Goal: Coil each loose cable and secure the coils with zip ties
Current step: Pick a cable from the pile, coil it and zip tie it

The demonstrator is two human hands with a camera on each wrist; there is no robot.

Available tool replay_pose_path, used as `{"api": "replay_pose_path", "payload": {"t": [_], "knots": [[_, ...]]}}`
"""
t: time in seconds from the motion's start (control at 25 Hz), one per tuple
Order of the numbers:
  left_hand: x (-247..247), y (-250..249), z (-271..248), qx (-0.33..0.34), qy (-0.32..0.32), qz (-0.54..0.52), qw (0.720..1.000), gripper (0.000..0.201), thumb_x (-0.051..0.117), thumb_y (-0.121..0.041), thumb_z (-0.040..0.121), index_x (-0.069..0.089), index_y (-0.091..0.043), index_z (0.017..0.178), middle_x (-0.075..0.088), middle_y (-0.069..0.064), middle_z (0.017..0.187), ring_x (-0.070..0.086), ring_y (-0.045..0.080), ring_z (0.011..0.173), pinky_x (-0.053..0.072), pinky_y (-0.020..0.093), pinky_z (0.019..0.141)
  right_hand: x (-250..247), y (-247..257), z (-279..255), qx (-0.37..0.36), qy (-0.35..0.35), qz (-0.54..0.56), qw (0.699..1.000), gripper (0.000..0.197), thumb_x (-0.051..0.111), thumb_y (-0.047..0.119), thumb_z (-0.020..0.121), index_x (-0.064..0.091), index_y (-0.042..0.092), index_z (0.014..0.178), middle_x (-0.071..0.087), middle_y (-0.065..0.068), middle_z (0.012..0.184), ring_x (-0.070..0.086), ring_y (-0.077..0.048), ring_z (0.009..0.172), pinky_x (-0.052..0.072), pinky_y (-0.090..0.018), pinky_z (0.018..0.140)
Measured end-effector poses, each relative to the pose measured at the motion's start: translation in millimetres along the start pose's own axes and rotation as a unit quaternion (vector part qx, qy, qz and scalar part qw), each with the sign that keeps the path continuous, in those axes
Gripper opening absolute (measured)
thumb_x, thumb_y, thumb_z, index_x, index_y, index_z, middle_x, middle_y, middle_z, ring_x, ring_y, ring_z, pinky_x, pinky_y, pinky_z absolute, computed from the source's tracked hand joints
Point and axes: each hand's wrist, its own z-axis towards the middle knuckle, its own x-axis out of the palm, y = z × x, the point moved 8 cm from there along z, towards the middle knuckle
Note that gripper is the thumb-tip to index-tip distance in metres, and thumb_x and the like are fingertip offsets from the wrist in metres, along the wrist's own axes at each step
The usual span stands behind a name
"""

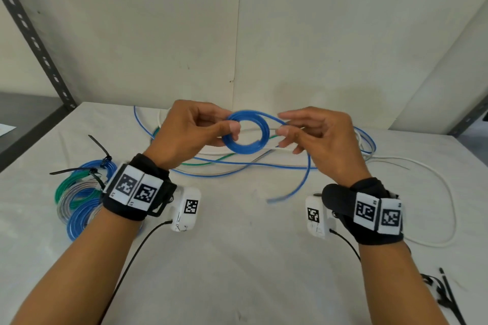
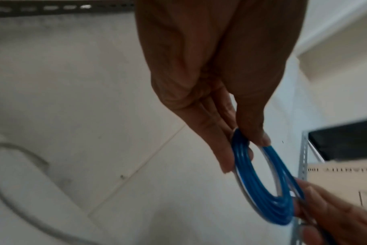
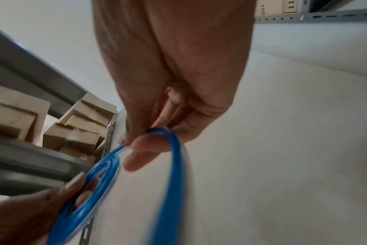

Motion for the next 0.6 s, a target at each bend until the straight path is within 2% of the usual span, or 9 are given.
{"api": "replay_pose_path", "payload": {"t": [0.08,0.28,0.44,0.6], "knots": [[-4.5,-0.9,1.5,0.001,-0.028,-0.050,0.998,0.016,0.072,-0.018,0.086,0.075,-0.004,0.094,0.076,0.014,0.082,0.074,0.023,0.079,0.063,0.036,0.073,-6.6,3.4,0.7,-0.006,-0.050,0.039,0.998,0.020,0.076,0.007,0.086,0.070,0.010,0.105,0.078,-0.008,0.086,0.076,-0.026,0.074,0.056,-0.028,0.055],[2.2,7.4,2.5,-0.031,-0.075,-0.161,0.984,0.025,0.070,-0.026,0.083,0.074,-0.008,0.099,0.075,0.006,0.085,0.074,0.021,0.082,0.062,0.033,0.074,10.4,2.2,-3.3,-0.014,-0.096,0.103,0.990,0.007,0.074,0.004,0.088,0.068,0.004,0.091,0.077,-0.010,0.087,0.077,-0.025,0.082,0.062,-0.034,0.060],[8.7,13.5,2.3,-0.043,-0.085,-0.189,0.977,0.025,0.069,-0.026,0.083,0.073,-0.008,0.100,0.076,0.005,0.087,0.074,0.020,0.085,0.062,0.033,0.077,18.1,-1.5,-6.5,-0.014,-0.135,0.119,0.984,0.012,0.077,0.005,0.085,0.066,0.007,0.089,0.077,-0.009,0.090,0.076,-0.023,0.082,0.062,-0.035,0.066],[16.4,16.0,0.3,-0.049,-0.084,-0.208,0.973,0.024,0.068,-0.025,0.084,0.073,-0.008,0.101,0.077,0.007,0.090,0.075,0.022,0.089,0.062,0.033,0.078,24.8,-1.1,-9.3,-0.021,-0.149,0.157,0.976,0.016,0.076,0.004,0.085,0.063,0.011,0.092,0.077,-0.013,0.096,0.077,-0.026,0.088,0.062,-0.035,0.071]]}}
